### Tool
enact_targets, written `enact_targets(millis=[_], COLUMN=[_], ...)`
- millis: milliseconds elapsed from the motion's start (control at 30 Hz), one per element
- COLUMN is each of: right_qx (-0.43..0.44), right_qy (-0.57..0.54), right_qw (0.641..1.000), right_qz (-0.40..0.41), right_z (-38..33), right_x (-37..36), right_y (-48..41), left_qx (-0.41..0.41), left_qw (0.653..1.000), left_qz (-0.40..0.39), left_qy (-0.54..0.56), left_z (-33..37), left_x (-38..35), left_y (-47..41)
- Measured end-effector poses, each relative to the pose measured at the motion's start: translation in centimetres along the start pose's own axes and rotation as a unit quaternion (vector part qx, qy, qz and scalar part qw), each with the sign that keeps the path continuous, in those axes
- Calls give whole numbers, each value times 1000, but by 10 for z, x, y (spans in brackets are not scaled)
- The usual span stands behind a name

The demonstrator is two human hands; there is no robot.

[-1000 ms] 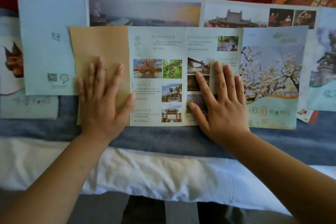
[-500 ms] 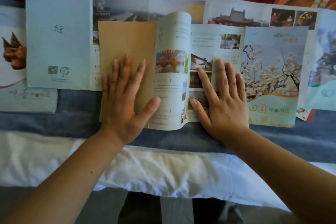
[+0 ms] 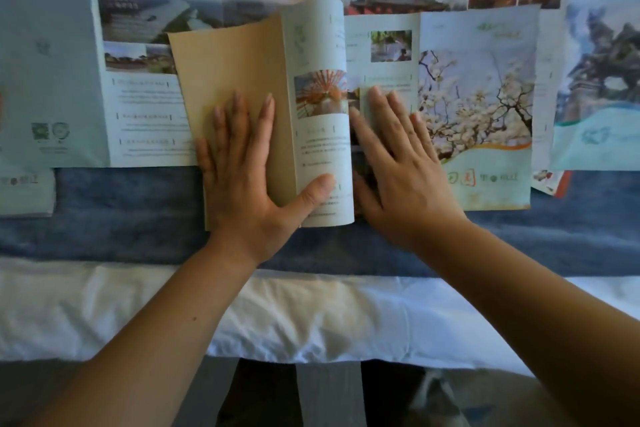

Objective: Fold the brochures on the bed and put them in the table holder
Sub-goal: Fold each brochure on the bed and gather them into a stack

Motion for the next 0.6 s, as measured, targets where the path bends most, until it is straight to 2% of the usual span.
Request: enact_targets(millis=[100, 200, 300, 600], right_qx=[-62, -115, -104, -96], right_qy=[34, 64, 76, 11], right_qw=[996, 991, 992, 995], right_qz=[56, 36, 4, 22], right_z=[21, 50, 68, 66], right_x=[22, 39, 40, 38], right_y=[13, 24, 31, 31], left_qx=[1, 2, 4, -23], left_qw=[1000, 999, 998, 998], left_qz=[4, 8, 12, 13], left_qy=[-21, -36, -56, -50], left_z=[1, 2, 5, 42], left_x=[-2, -3, -5, -15], left_y=[-1, -1, 0, -2])
Point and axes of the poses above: each hand's wrist, its own y-axis away from the middle knuckle, its own x-axis out of the back of the hand, z = x × y, the point moved 3 cm from there along -y, towards the middle knuckle, and after that the axes turned 13 degrees about -y, right-handed, at the moved point
